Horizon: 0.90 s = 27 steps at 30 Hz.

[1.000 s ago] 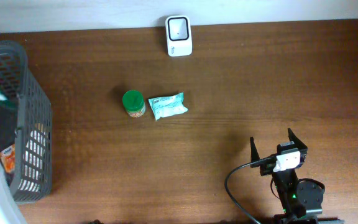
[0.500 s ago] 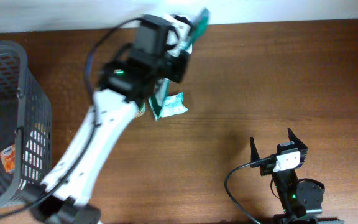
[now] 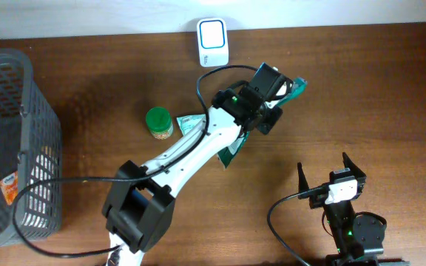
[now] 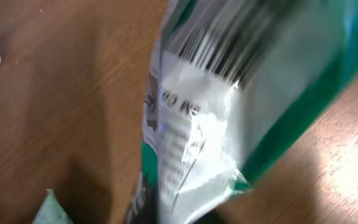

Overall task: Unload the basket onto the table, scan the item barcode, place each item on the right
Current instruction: 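Pull the green 3M gloves pack from the basket, pass it over the scanner, drop it, then grasp the small orange box in the basket and place it on the table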

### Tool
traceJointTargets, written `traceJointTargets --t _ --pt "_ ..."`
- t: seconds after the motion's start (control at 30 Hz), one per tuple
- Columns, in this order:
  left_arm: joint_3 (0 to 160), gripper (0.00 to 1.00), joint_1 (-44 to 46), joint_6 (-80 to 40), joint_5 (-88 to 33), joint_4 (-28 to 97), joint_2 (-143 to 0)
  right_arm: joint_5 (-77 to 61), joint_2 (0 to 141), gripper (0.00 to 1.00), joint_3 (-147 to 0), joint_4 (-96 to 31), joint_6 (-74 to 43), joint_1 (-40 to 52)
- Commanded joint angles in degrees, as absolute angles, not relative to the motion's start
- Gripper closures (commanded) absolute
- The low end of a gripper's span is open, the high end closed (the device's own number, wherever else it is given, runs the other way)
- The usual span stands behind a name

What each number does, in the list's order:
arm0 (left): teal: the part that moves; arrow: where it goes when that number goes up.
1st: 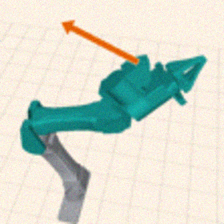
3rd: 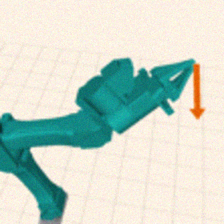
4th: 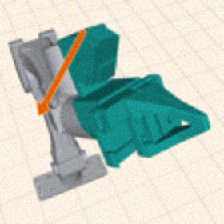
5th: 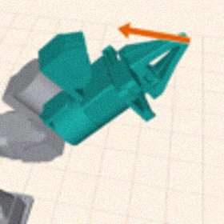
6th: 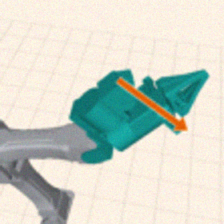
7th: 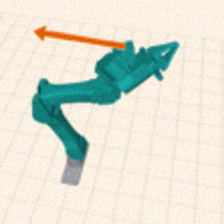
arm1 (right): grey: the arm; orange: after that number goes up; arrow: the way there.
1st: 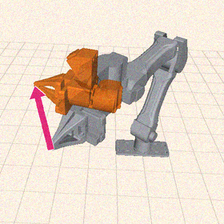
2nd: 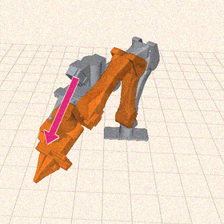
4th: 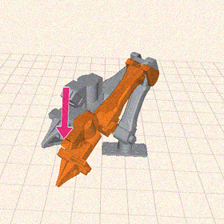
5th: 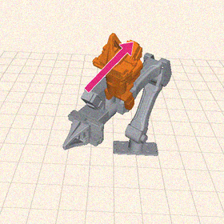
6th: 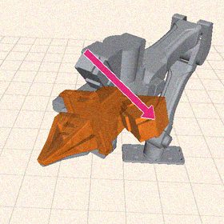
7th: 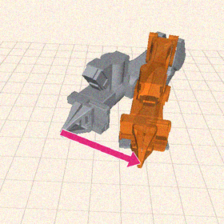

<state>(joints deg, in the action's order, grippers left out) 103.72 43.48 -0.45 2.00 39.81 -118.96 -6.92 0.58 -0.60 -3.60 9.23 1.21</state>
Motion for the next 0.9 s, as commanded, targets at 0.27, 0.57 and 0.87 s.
traceJointTargets --t 0.27,0.57,0.87 --pt "119.79 0.43 40.27 -0.86 -1.89 48.36 -115.98 -6.87 0.21 0.02 -0.32 -3.9 8.97 1.54" --pt "131.37 0.47 -0.23 -3.49 -1.76 68.66 -97.06 -6.87 0.21 0.02 -0.32 -3.9 8.97 1.54" --pt "117.71 0.46 -35.68 -9.61 -1.67 69.56 -96.92 -6.87 0.21 0.02 -0.32 -3.9 8.97 1.54"
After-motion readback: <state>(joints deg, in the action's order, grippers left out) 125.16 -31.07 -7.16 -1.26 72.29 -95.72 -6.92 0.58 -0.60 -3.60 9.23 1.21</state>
